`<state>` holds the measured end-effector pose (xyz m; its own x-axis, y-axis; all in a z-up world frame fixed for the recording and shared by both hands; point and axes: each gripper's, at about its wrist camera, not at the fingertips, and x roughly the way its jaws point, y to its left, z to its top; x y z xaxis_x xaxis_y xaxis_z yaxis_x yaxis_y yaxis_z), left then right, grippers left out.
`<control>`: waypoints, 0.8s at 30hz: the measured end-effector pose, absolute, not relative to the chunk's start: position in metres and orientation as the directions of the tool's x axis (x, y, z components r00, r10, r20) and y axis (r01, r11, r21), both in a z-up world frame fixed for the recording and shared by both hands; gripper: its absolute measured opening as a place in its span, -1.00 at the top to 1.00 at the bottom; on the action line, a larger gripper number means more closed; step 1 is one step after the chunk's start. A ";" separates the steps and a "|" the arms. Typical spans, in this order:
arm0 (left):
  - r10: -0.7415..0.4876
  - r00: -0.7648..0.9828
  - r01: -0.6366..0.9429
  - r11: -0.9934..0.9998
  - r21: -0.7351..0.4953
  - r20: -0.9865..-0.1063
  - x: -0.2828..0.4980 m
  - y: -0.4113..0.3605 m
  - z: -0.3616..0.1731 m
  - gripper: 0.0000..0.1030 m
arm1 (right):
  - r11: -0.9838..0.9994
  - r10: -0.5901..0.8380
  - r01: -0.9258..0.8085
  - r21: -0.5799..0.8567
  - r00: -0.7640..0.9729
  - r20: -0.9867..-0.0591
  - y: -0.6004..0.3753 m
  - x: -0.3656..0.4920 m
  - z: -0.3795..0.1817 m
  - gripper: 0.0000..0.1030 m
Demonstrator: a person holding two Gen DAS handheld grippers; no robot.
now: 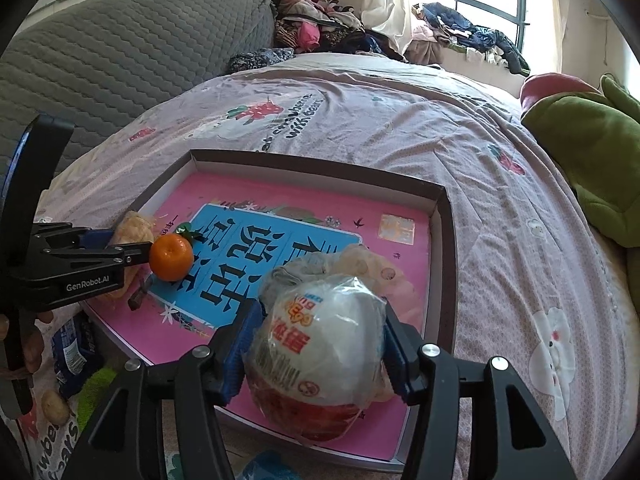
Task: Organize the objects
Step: 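Open the left gripper on the bread loaf while the right gripper releases the candy bag in the tray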
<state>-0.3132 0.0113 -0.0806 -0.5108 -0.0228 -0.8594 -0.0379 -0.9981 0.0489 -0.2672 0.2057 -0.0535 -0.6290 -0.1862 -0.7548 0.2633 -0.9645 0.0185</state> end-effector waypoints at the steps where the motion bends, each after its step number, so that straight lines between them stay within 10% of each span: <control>1: -0.021 -0.511 -0.038 -0.998 0.047 -0.859 -0.313 0.011 -0.081 0.19 | -0.965 -0.187 0.263 0.019 -0.631 -0.753 0.206 -0.267 -0.053 -0.10; 24: -0.005 -0.566 -0.038 -0.999 0.032 -0.825 -0.298 0.012 -0.049 -0.20 | -0.963 -0.226 0.266 0.049 -0.689 -0.688 0.207 -0.253 -0.024 -0.16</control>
